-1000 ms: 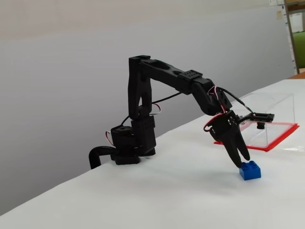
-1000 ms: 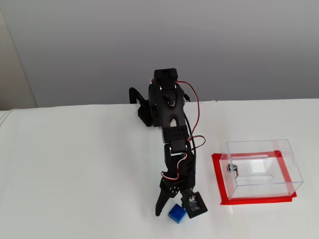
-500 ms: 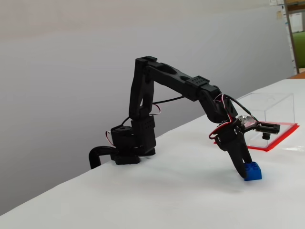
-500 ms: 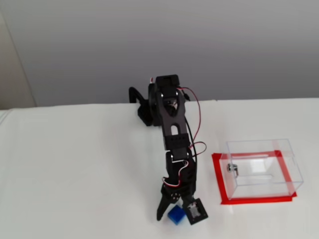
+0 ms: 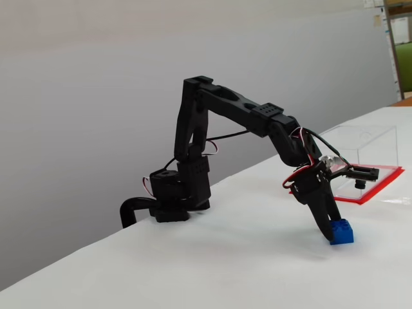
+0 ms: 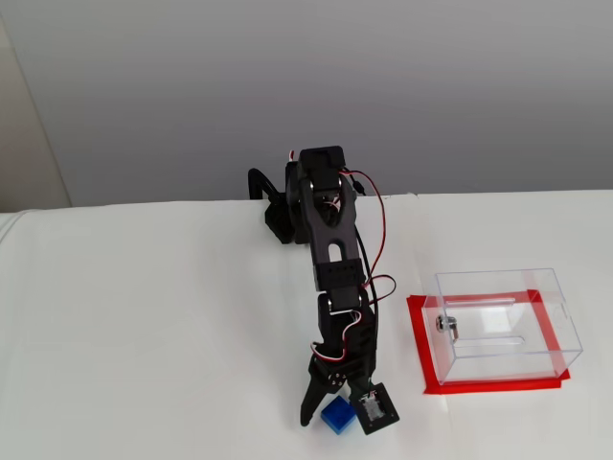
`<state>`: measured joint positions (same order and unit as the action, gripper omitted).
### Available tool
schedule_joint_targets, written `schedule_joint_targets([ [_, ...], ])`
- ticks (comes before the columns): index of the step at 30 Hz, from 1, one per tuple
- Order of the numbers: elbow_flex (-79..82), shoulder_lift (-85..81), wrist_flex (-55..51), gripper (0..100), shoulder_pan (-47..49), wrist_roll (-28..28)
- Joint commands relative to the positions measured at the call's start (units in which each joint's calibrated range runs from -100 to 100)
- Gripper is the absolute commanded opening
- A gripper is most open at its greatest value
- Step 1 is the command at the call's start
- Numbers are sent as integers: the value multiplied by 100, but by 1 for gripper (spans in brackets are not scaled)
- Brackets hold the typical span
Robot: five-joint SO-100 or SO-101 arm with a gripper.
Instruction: Pick the blue lego brick and place it into the transparent box
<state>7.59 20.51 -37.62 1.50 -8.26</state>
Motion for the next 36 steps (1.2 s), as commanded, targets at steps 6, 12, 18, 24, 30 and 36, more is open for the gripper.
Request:
schedule_joint_targets([
  [6, -425, 126, -24, 36, -13, 11],
  [12, -605, 194, -216, 25, 17, -4],
  [18, -605, 194, -216, 23, 24, -4],
  [24, -605, 194, -216, 22, 24, -4],
  [30, -605, 194, -216, 22, 17, -4],
  [36, -587, 194, -189, 13, 9, -4],
])
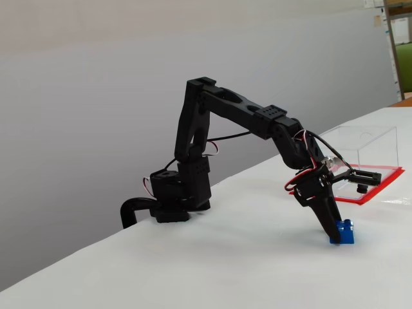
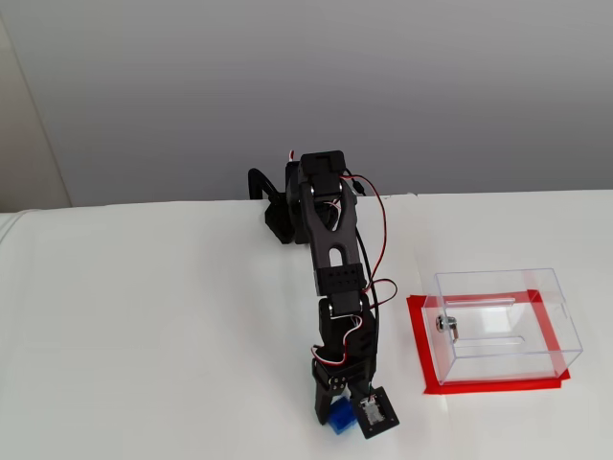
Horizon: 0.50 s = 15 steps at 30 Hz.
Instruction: Pick the blue lego brick and place it into the transparent box
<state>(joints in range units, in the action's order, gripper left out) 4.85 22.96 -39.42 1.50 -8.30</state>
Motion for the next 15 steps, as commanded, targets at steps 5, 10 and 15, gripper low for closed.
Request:
schedule_joint_targets([
  [5, -314, -52, -10, 13, 24, -5],
  [10, -305, -52, -1, 13, 32, -10],
  [15, -296, -153, 8, 13, 91, -10],
])
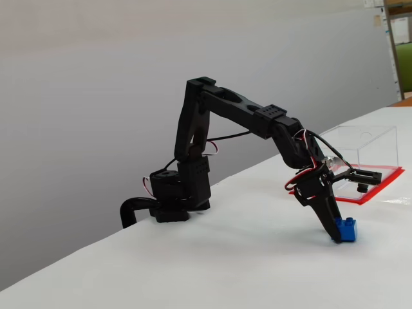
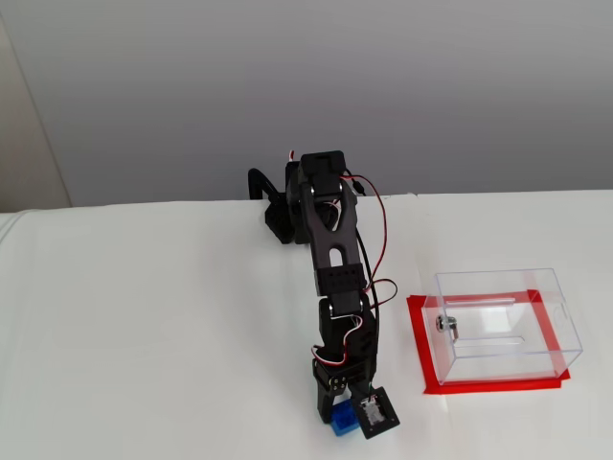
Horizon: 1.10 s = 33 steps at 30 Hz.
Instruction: Pick the blue lego brick and place it into the transparent box
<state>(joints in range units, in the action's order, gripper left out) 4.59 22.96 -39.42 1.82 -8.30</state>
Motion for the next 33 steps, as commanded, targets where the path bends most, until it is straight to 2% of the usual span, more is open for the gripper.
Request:
schedule_joint_targets([
  [1, -287, -170, 17, 13, 73, -10],
  [17, -206, -2360, -36, 13, 532, 6],
  [33, -215, -4260, -36, 13, 591, 48],
])
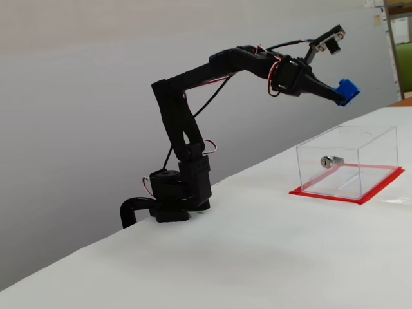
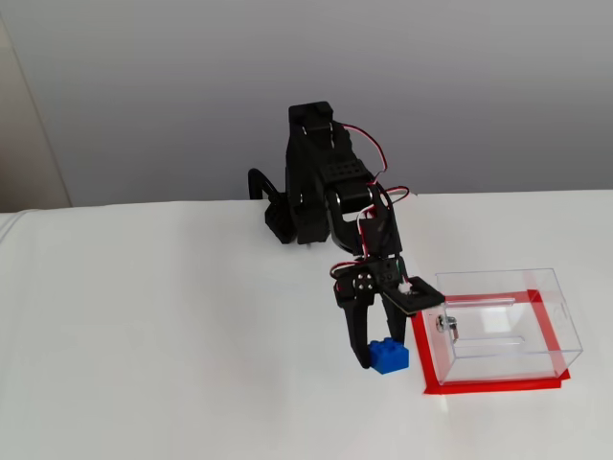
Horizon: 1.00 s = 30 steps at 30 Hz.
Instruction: Pick the blue lego brick and place it into the transparent box
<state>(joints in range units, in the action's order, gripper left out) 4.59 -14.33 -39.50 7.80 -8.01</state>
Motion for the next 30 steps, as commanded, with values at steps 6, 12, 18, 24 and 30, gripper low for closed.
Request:
schedule_joint_targets([
  [6, 129, -1091, 34, 13, 229, 24],
  [12, 228, -1193, 43, 13, 1057, 29],
  [18, 273, -1176, 34, 13, 2174, 29],
  [24, 291, -998, -27, 13, 3187, 29],
  [30, 282, -573, -27, 13, 3845, 29],
])
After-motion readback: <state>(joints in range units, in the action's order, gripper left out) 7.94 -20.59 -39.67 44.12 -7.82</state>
